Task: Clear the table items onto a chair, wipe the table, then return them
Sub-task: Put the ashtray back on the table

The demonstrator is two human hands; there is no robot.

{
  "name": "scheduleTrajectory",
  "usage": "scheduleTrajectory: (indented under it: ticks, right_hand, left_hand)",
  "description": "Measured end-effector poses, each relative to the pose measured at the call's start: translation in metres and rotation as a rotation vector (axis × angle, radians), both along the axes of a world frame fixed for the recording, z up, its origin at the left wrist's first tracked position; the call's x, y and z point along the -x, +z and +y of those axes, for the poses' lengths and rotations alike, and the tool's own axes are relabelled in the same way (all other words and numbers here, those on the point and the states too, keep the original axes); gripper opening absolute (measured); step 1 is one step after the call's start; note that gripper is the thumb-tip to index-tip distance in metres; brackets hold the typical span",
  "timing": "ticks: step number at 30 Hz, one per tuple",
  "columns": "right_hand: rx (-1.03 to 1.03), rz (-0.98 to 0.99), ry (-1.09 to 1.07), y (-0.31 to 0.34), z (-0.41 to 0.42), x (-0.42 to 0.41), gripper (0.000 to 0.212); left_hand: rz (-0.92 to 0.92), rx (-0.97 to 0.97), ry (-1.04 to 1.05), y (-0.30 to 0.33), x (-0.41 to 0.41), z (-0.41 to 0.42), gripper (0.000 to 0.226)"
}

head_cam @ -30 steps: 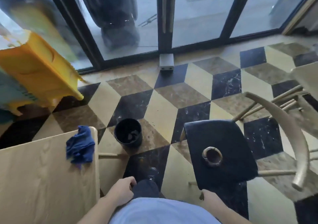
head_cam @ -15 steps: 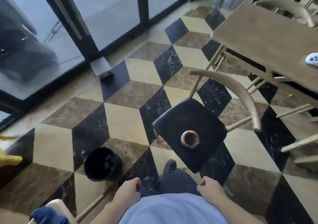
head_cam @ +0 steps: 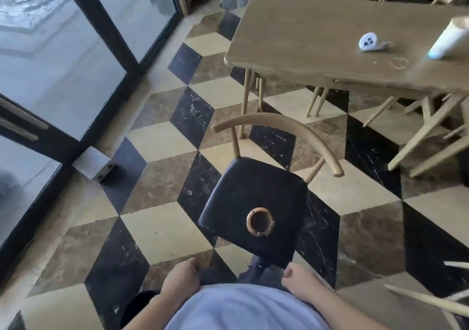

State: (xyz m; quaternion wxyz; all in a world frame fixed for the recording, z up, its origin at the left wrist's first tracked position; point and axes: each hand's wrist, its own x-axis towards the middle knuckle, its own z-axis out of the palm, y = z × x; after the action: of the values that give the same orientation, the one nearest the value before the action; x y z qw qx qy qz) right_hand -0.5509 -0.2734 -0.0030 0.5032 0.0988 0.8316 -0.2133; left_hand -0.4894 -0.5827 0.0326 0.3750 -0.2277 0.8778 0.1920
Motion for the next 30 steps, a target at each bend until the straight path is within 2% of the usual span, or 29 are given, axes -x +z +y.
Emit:
scheduleTrajectory:
  ticks: [3,14,20,23,26,30]
  right_hand:
    - [0.014,-0.007,-0.074,0.002,0.0,-0.002,0.01]
    - [0.007,-0.066,-0.297,-0.023,-0.018,-0.014,0.01]
    - [-0.017,-0.098,-0.35,-0.056,-0.054,-0.025,0.018]
    - [-0.036,-0.114,-0.257,-0.096,-0.072,-0.025,0.014]
    - [-0.052,-0.124,-0.203,-0.137,-0.083,-0.014,0.015]
    - [-0.079,-0.07,-0.27,-0.196,-0.088,0.019,0.028]
  left_hand:
    - [-0.017,-0.029,-0.077,0.011,0.035,0.008,0.018]
    - [-0.032,-0.093,-0.349,-0.005,0.109,0.025,0.02]
    - [-0.205,-0.123,-0.518,-0.065,0.107,0.017,0.02]
    - [-0.259,-0.13,-0.588,-0.107,0.11,0.017,0.029]
    - [-0.276,-0.117,-0.568,-0.159,0.118,0.02,0.038]
    - [-0.261,-0.113,-0.494,-0.222,0.136,0.028,0.034]
